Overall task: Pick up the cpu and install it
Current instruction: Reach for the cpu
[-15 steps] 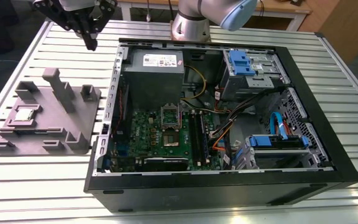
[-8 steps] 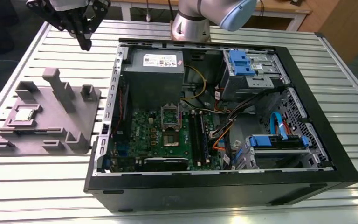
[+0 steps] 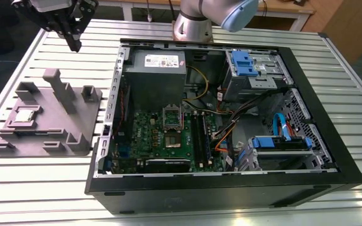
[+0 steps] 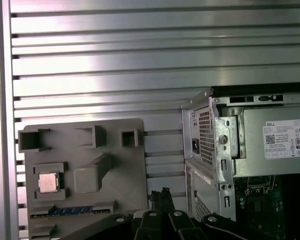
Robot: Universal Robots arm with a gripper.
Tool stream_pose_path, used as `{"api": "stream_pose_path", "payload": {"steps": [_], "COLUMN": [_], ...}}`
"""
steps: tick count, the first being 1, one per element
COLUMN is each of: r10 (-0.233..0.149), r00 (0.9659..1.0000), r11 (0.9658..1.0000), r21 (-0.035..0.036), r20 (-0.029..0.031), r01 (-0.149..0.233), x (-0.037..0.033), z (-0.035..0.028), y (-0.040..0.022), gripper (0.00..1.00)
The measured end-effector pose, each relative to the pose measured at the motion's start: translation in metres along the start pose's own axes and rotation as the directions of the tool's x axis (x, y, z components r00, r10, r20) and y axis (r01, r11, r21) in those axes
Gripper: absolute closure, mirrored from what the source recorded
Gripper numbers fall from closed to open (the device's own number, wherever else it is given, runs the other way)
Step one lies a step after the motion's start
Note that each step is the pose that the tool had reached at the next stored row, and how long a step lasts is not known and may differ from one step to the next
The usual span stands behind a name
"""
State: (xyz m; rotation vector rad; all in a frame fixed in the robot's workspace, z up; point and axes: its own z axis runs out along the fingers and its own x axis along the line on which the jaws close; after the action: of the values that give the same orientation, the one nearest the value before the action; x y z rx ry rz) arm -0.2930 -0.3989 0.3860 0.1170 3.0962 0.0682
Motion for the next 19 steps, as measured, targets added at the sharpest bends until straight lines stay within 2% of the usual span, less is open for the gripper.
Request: {"api": "stream_pose_path", "payload": {"steps": [8, 19], "r10": [0.000, 0.000], "r00": [1.0000, 1.0000], "r11": [1.0000, 1.0000], "r21": [0.0000, 0.0000], "r20": [-0.0001, -0.0001], "r01": [0.000, 0.000], "x": [0.0237, 0.0636], "z": [0.0008, 0.0028], "y": [-0.0019, -0.0050], "gripper": [0.90, 0.90]}}
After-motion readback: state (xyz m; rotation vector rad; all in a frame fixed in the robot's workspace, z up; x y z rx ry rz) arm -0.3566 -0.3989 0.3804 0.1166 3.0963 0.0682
